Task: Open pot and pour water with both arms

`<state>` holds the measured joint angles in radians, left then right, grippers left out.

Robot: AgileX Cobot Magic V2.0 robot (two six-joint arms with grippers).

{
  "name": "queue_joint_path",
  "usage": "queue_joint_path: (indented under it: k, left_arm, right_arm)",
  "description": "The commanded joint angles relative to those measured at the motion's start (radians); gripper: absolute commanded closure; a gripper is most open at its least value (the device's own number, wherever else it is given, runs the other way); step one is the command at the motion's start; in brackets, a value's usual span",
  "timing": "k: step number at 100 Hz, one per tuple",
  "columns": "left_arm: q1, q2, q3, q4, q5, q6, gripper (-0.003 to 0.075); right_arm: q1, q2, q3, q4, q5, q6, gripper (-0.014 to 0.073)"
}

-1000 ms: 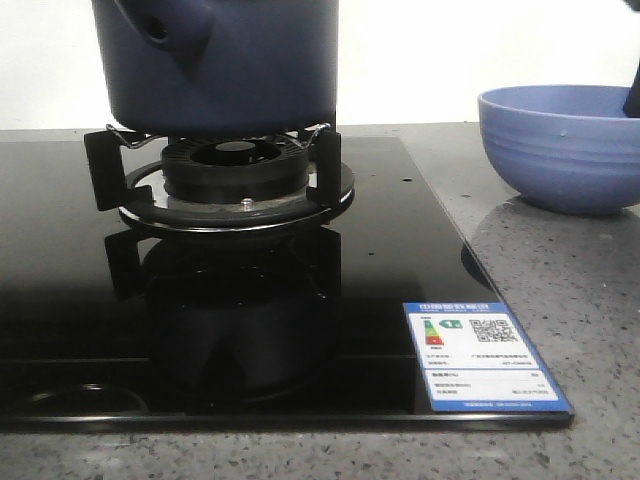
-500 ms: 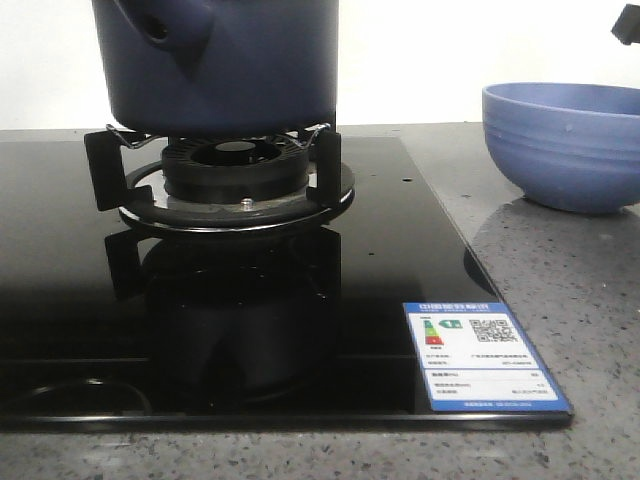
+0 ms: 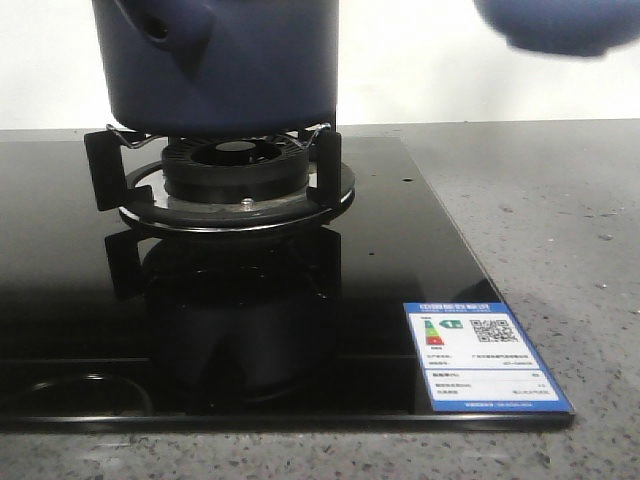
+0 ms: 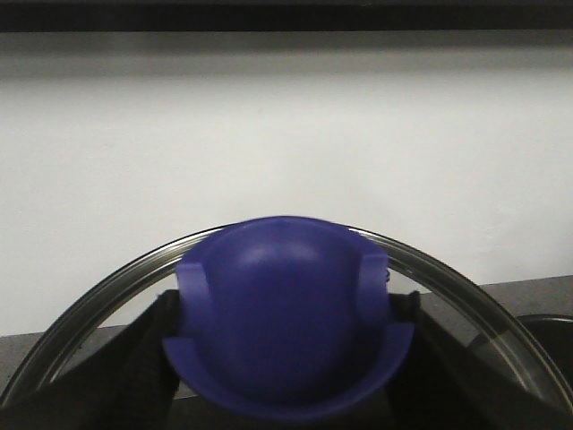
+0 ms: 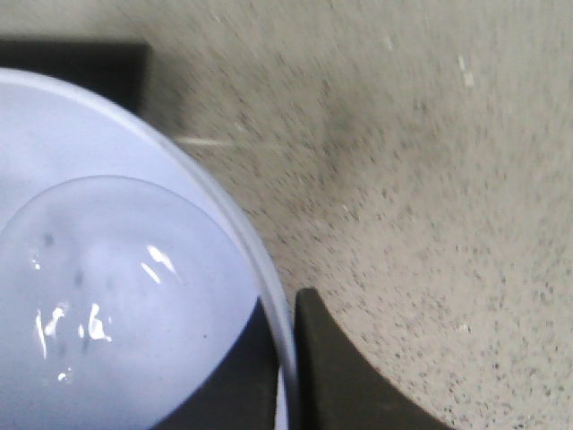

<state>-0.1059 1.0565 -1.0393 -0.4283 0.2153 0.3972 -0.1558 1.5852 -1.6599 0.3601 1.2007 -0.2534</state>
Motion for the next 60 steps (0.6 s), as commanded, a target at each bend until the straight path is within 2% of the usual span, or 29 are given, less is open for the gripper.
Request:
queue_joint_path:
  k: [1, 16, 36, 60]
  left_arm:
    - [0.002, -0.020, -0.037, -0.020, -0.101, -0.002, 0.0331]
    - [0.002, -0.020, -0.037, -0.020, -0.103, -0.002, 0.0331]
    - [0.002, -0.020, -0.037, -0.022, -0.109, -0.002, 0.0331]
    - [0.002, -0.020, -0.037, -0.026, -0.121, -0.002, 0.0331]
  right_arm:
    - [0.017, -0.021, -0.120, 0.044, 0.017, 0.020, 0.0641]
    - [0.080, 0.025, -0.289, 0.047, 0.060, 0.045, 0.0641]
    - [0.232, 0.112, -0.494, 0.047, 0.061, 0.066, 0.0641]
    - [0.397, 0.198, -0.598, 0.047, -0.036, 0.066, 0.0641]
